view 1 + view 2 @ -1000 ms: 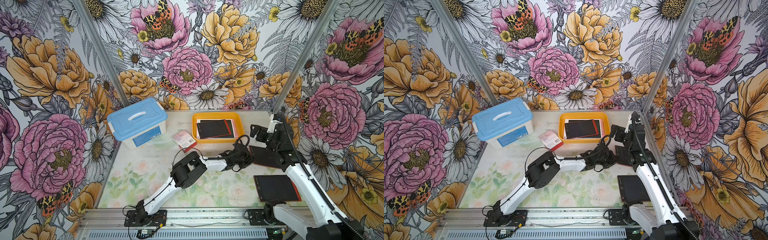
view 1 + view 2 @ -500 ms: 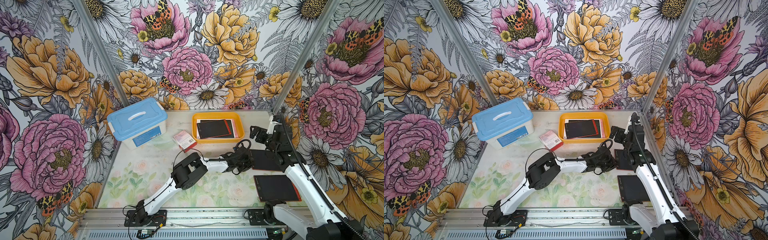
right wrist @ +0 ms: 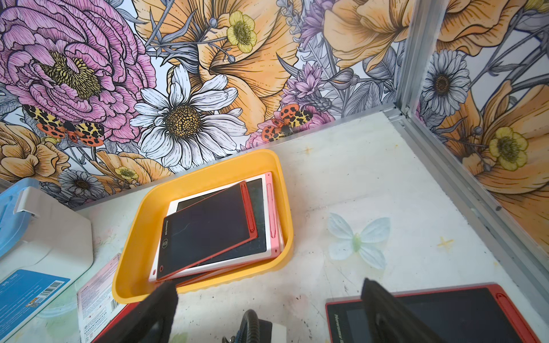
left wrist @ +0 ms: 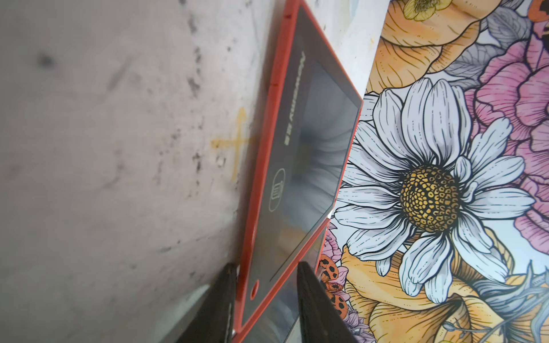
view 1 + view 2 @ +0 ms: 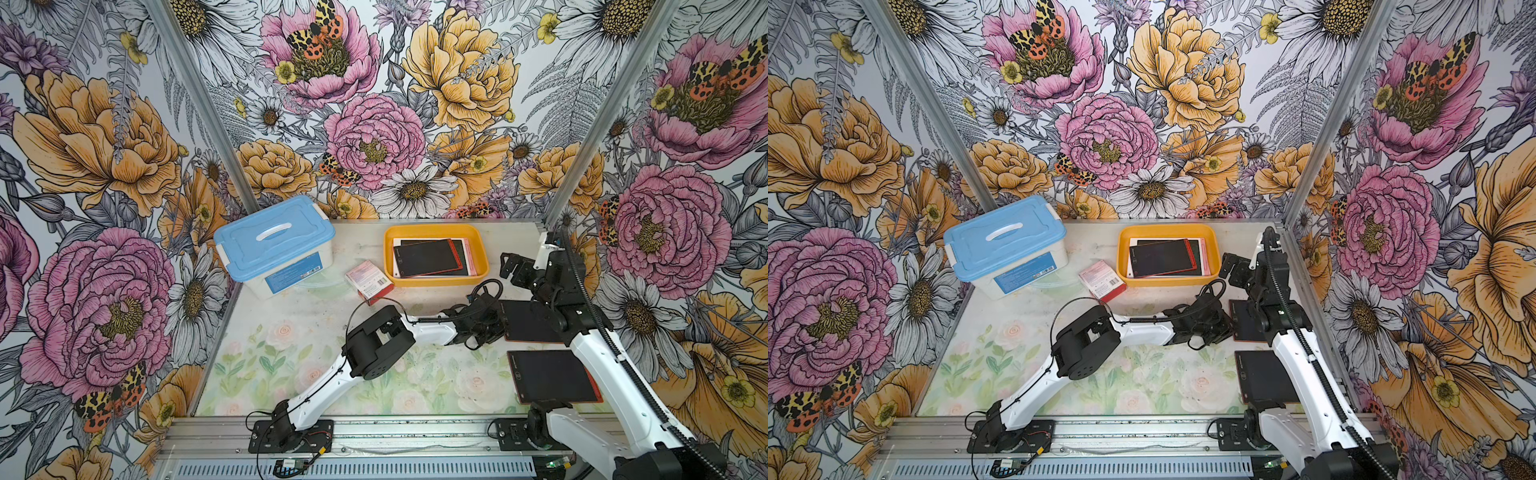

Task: Take out the writing tablet from the storage box
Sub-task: Place the writing tablet at the center of the board.

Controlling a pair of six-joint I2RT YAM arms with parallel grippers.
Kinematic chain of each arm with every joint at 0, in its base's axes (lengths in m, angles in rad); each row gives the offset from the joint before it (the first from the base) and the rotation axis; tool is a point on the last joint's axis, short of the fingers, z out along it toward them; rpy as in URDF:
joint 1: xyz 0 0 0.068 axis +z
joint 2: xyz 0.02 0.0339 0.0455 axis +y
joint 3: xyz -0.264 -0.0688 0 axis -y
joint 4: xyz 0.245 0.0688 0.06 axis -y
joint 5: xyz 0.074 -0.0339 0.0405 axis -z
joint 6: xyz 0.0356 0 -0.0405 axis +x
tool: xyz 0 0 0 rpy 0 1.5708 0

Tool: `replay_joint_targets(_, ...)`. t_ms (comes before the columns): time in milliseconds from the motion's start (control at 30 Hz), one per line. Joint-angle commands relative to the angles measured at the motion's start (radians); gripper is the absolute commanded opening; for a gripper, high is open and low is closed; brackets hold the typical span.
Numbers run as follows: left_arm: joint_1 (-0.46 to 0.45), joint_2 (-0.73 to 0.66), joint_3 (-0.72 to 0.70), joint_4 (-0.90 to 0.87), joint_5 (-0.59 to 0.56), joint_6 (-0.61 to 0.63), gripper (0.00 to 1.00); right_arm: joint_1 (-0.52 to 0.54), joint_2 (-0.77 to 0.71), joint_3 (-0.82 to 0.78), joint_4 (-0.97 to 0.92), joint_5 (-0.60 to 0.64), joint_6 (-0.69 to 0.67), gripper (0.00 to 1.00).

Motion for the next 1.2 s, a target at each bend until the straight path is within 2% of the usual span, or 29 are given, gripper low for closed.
replay_joint_targets(0,-0.012,-0.03,-0.025,-0.05,-0.005,0.012,0.42,-0.008,-0.014,-0.007,0.003,0.019,0.011,1.0)
replay_joint_targets(200,-0.014,-0.071,-0.053,-0.078,-0.034,0.031,0.49,-0.008,-0.005,-0.003,0.004,0.029,0.011,1.0)
replay_joint_targets(467,-0.013,-0.142,-0.106,-0.104,-0.092,0.06,0.51,-0.009,0.015,0.013,0.003,0.041,0.011,0.99)
replay_joint_targets(667,0.009,-0.265,-0.154,-0.114,-0.185,0.189,0.53,-0.008,0.058,0.055,0.002,0.064,0.012,1.0)
replay_joint_targets(833,0.043,-0.403,-0.202,-0.152,-0.305,0.357,0.56,-0.008,0.133,0.128,0.003,0.089,0.013,1.0)
replay_joint_targets(967,0.086,-0.48,-0.209,-0.215,-0.376,0.475,0.65,-0.008,0.214,0.187,0.005,0.097,0.022,0.99)
replay_joint_targets(1167,0.214,-0.526,-0.197,-0.305,-0.371,0.59,0.85,-0.008,0.357,0.268,0.004,0.096,0.025,0.99)
